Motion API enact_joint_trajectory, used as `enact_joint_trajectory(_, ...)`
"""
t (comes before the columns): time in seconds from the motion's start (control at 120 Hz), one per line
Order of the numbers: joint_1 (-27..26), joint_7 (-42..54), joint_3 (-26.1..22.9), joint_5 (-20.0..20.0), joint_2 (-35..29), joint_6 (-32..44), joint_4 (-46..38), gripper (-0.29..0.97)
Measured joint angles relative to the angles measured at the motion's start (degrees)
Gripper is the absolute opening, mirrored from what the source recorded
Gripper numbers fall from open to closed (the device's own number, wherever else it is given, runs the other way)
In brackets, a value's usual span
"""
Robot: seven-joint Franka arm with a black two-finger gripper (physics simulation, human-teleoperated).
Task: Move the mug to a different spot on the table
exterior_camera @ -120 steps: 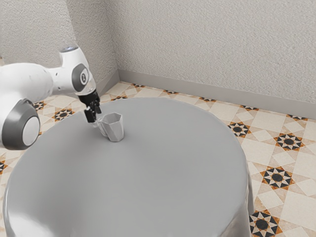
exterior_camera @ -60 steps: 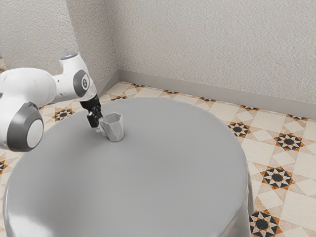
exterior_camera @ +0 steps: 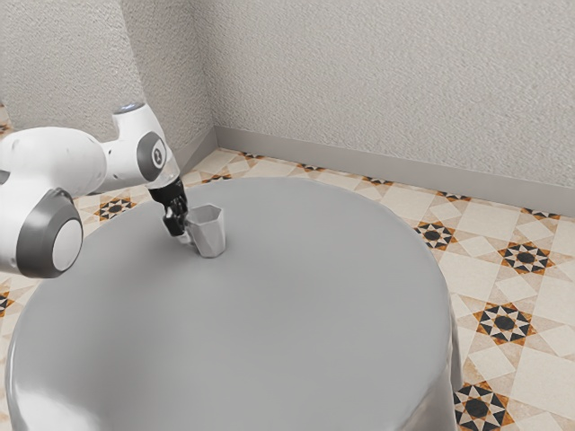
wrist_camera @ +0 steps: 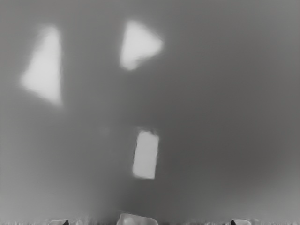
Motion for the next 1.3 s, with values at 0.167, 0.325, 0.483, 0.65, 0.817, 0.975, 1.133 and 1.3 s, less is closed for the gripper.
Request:
enact_joint_trajectory(0.167, 0.00, 0.41, -0.29, -0.09, -0.22, -0.14, -0.02, 0.22)
enact_joint_trajectory(0.325, -0.01, 1.24, -0.70, -2.02, -0.70, -1.14, -0.10, 0.14)
enact_joint_trajectory(0.483, -0.09, 3.25, -0.67, -5.75, -1.72, -1.92, -0.53, 0.12)
enact_joint_trajectory(0.65, -0.24, 6.92, -0.97, -10.59, -5.79, -0.94, -5.82, 0.10)
enact_joint_trajectory(0.817, -0.28, 11.35, -2.72, -16.54, -13.25, 1.04, -16.07, 0.04)
enact_joint_trajectory(0.975, -0.33, 15.56, -4.67, -20.67, -19.93, 2.59, -26.21, 0.02)
enact_joint_trajectory(1.133, -0.36, 19.74, -6.50, -23.08, -25.38, 5.70, -35.23, 0.00)
enact_joint_trajectory(1.3, -0.38, 23.40, -7.36, -23.87, -26.74, 7.93, -38.99, 0.00)
